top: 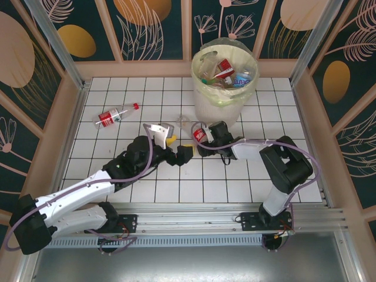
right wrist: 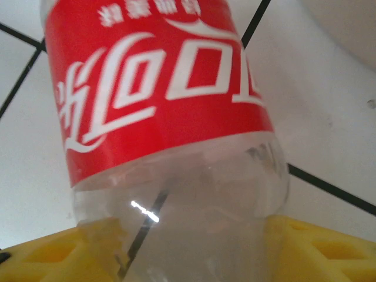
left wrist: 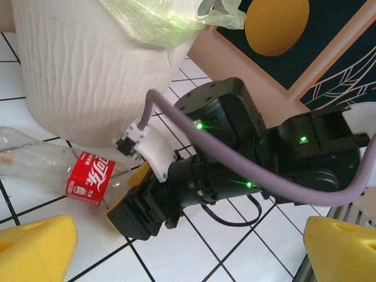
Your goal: Put the plastic bottles in the bin
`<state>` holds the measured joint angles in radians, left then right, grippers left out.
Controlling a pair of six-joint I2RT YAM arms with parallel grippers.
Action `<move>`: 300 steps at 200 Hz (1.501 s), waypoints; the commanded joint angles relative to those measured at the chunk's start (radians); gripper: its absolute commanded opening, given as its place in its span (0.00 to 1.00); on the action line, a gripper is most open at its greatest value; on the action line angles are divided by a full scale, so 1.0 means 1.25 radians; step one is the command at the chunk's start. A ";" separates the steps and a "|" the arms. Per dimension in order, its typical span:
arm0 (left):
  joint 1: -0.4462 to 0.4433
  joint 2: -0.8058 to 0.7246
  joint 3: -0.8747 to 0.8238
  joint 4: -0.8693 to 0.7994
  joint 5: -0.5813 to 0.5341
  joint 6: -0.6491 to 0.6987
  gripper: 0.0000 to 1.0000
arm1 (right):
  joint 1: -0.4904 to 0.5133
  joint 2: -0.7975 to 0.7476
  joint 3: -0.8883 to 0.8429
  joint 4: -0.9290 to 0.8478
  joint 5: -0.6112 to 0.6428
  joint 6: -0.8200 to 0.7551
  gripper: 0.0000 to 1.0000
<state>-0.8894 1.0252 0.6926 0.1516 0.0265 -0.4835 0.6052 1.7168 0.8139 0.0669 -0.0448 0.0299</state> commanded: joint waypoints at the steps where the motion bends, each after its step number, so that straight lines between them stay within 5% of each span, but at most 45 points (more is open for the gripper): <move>1: -0.001 -0.021 0.007 -0.007 -0.005 0.012 0.98 | 0.011 0.016 0.024 -0.030 0.036 -0.015 0.60; 51: -0.001 -0.068 -0.022 0.005 -0.010 -0.019 0.98 | 0.024 -0.005 0.020 -0.031 0.017 -0.015 0.41; 90: -0.001 -0.099 -0.069 0.050 -0.012 -0.087 0.98 | 0.037 -0.081 0.002 -0.025 -0.034 -0.001 0.40; 158: 0.004 -0.140 -0.183 0.225 -0.096 -0.373 0.99 | 0.037 -0.294 -0.031 -0.053 -0.204 0.043 0.40; 218: 0.080 -0.087 -0.204 0.378 0.007 -0.522 0.98 | 0.041 -0.423 -0.038 -0.107 -0.363 0.064 0.42; 300: 0.155 0.026 -0.168 0.471 0.109 -0.557 0.95 | 0.081 -0.487 -0.052 -0.141 -0.462 0.086 0.44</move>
<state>-0.7116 1.0313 0.4500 0.6468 0.1101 -1.1515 0.6884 1.1301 0.7681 -0.0898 -0.5701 0.1192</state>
